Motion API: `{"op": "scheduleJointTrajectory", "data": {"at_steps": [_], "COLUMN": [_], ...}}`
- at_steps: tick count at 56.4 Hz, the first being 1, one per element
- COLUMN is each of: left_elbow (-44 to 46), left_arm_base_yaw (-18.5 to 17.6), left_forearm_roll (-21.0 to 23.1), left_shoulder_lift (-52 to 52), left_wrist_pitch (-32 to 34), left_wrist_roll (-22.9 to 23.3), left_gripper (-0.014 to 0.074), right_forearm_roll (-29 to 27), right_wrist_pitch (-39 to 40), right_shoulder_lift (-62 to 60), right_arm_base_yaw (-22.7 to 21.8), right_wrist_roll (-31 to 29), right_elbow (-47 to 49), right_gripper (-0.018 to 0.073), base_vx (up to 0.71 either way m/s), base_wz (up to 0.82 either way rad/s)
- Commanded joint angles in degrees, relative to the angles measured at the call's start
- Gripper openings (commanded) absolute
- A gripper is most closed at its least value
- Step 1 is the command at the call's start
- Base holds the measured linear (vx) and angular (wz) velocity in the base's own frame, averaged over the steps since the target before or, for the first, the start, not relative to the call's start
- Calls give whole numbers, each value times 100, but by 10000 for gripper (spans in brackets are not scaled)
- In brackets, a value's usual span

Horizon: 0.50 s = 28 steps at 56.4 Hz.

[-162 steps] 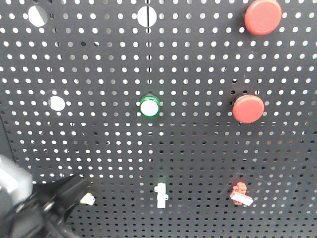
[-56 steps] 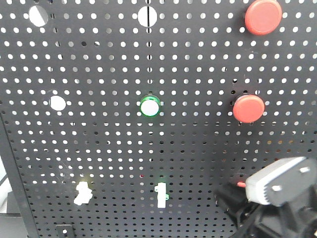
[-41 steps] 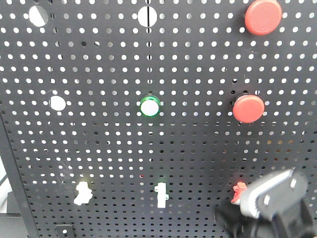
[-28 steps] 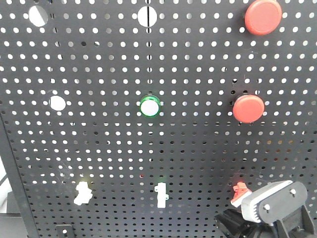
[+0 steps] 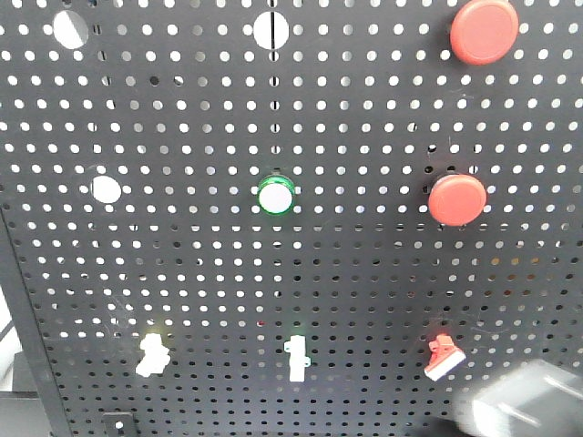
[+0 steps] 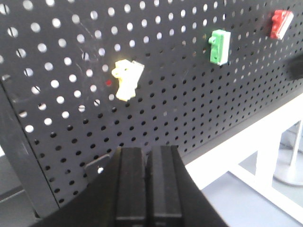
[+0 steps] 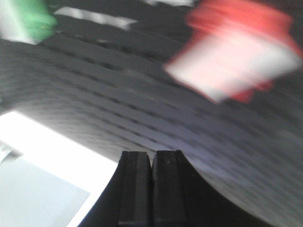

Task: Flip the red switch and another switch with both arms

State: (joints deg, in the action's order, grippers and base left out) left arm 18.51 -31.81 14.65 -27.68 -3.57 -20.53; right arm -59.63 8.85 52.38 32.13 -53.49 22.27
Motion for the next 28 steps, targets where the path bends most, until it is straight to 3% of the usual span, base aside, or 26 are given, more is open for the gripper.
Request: {"op": "scheduleJointTrajectory", "data": {"at_steps": [1,17,28], "left_elbow": [177,177,177], "left_arm_base_yaw": [-26,-26,-26], "left_forearm_roll": [76,66,66], "left_shoulder_lift": [187,763,784], "left_wrist_pitch": [357,-893,-1535], "left_wrist_roll": [20,9,9], "left_gripper": [3,3,3], "right_forearm_roll": [-52,-261,-342], "right_wrist_pitch": [607,643,633], "right_shoulder_lift": [-809,-3292,-3892], "right_arm_base_yaw": [-21,-21,-21], "right_wrist_roll": [-85,-1205,-1631], "right_elbow": [-309,-1168,-1240], "right_gripper": [-6,-6,-6], "base_vx": [0,0,0], "base_wz": [0,0,0]}}
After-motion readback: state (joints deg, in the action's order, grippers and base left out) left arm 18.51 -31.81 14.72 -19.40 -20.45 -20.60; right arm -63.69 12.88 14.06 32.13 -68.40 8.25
